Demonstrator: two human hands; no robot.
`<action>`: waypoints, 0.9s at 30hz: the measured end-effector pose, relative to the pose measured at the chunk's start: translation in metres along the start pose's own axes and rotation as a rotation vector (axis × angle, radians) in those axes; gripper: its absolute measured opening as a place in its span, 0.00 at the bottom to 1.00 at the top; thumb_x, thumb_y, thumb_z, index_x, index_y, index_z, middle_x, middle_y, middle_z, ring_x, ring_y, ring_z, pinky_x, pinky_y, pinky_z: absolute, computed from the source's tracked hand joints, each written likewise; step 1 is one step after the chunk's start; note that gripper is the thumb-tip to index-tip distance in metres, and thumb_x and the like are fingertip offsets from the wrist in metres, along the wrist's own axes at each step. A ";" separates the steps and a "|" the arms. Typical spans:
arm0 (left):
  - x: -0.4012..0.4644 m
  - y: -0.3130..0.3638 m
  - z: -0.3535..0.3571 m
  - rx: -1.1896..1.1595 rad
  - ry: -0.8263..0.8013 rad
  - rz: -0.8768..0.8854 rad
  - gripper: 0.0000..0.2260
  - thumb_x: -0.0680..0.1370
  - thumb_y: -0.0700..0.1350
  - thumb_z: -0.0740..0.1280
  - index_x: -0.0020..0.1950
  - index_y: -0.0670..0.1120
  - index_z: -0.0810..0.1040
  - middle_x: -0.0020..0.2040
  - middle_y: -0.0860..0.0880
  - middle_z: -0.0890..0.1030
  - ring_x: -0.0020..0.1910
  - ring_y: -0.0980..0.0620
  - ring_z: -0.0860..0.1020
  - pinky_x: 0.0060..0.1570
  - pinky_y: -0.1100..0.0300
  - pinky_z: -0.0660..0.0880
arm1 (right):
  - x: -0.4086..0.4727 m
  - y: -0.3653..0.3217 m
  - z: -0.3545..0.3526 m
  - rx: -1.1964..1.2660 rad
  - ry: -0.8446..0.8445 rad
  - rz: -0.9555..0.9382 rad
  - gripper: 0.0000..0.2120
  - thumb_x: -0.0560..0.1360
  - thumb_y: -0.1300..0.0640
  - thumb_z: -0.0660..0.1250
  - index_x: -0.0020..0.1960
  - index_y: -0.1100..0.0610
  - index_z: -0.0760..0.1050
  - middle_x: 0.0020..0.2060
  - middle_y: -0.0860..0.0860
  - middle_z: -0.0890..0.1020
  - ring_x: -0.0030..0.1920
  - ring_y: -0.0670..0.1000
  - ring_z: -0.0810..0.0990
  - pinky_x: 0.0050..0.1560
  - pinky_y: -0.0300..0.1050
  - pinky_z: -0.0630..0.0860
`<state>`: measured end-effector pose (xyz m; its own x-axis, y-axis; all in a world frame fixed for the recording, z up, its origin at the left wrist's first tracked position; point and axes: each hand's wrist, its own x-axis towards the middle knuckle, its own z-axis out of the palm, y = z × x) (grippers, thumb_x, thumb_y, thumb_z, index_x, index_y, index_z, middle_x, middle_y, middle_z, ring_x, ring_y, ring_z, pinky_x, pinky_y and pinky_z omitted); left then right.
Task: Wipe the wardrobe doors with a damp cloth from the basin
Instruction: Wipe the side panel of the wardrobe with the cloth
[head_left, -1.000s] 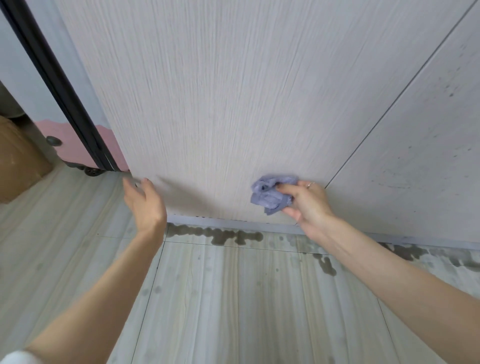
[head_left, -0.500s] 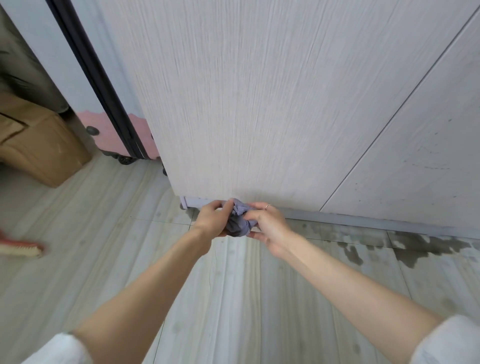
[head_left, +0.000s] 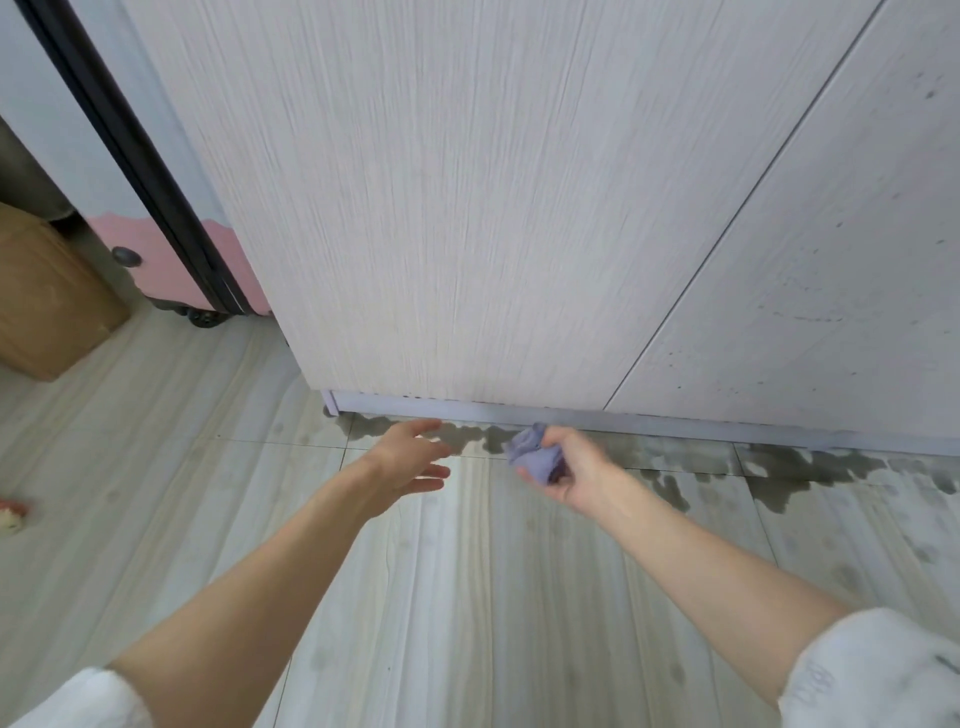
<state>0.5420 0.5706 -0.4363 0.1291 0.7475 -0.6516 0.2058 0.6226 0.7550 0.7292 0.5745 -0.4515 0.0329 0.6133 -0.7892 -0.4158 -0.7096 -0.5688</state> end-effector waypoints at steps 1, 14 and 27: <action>0.002 -0.001 -0.001 0.002 0.026 -0.010 0.21 0.80 0.37 0.60 0.73 0.45 0.63 0.60 0.44 0.75 0.53 0.47 0.78 0.45 0.59 0.76 | 0.007 -0.009 -0.008 0.127 0.063 -0.022 0.11 0.75 0.68 0.58 0.37 0.59 0.71 0.26 0.54 0.78 0.25 0.50 0.77 0.19 0.35 0.72; 0.019 -0.010 -0.010 -0.061 0.187 -0.058 0.16 0.81 0.38 0.56 0.69 0.44 0.68 0.58 0.44 0.76 0.56 0.45 0.77 0.55 0.54 0.74 | 0.005 -0.067 0.035 0.331 -0.026 -0.236 0.09 0.73 0.73 0.64 0.49 0.62 0.72 0.54 0.60 0.78 0.52 0.57 0.79 0.41 0.51 0.79; 0.033 -0.009 -0.053 -0.226 0.501 0.008 0.19 0.79 0.35 0.58 0.70 0.44 0.65 0.64 0.43 0.72 0.52 0.48 0.73 0.51 0.55 0.72 | 0.069 -0.040 -0.034 0.252 0.208 -0.151 0.05 0.78 0.66 0.57 0.50 0.59 0.69 0.51 0.57 0.74 0.53 0.53 0.80 0.43 0.40 0.79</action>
<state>0.4929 0.6019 -0.4609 -0.3591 0.7368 -0.5729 -0.0140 0.6095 0.7927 0.7794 0.6336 -0.4914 0.2844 0.6024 -0.7458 -0.6021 -0.4932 -0.6279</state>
